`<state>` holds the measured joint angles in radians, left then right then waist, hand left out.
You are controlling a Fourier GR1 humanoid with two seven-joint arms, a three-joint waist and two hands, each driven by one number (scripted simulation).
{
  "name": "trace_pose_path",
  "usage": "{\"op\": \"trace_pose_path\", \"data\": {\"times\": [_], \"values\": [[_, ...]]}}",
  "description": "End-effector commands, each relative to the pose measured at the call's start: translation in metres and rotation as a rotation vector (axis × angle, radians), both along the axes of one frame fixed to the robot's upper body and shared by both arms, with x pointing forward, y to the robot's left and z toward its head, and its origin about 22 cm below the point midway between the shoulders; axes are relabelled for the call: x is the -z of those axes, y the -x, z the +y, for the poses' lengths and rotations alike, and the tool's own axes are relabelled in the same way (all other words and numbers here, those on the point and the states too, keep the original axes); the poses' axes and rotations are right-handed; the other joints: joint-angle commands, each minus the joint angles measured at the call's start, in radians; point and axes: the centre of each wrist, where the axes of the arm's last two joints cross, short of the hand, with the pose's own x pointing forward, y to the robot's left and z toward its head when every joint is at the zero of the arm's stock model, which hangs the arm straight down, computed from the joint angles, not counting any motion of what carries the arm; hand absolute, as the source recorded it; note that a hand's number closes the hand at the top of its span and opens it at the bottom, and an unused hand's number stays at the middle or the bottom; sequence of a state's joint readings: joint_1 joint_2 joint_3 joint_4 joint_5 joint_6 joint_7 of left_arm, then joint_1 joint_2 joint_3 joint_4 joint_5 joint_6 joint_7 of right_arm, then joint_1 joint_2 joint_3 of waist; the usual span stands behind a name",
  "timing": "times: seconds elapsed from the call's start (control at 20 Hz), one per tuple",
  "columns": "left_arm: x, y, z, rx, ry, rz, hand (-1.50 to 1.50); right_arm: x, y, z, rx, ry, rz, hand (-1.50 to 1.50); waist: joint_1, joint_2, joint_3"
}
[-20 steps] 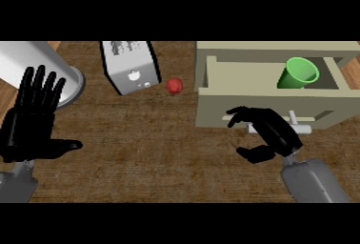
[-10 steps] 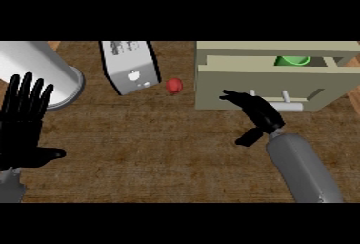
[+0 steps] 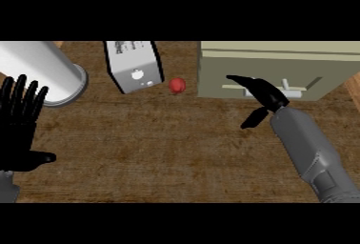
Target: Pick up the cup, place it into the drawer and close the drawer
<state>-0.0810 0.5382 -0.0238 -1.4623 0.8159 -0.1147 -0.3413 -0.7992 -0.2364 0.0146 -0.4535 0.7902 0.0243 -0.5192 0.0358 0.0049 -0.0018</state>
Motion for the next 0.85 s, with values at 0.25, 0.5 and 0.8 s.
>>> {"op": "trace_pose_path", "data": {"times": [0.25,0.5,0.8], "values": [[0.015,-0.012,-0.002,0.026,-0.013,0.009,-1.50,-0.023,-0.022,-0.015,0.043,0.034,0.031,-1.50,0.026,0.029,0.004],[0.014,0.000,0.001,0.022,-0.013,-0.016,-1.50,-0.043,-0.027,-0.046,0.076,0.000,0.023,-1.50,0.053,0.029,0.005],[0.013,-0.007,-0.011,0.025,-0.020,-0.011,-1.50,-0.042,-0.025,-0.054,0.068,0.000,0.028,-1.50,0.050,0.028,0.006]]}}
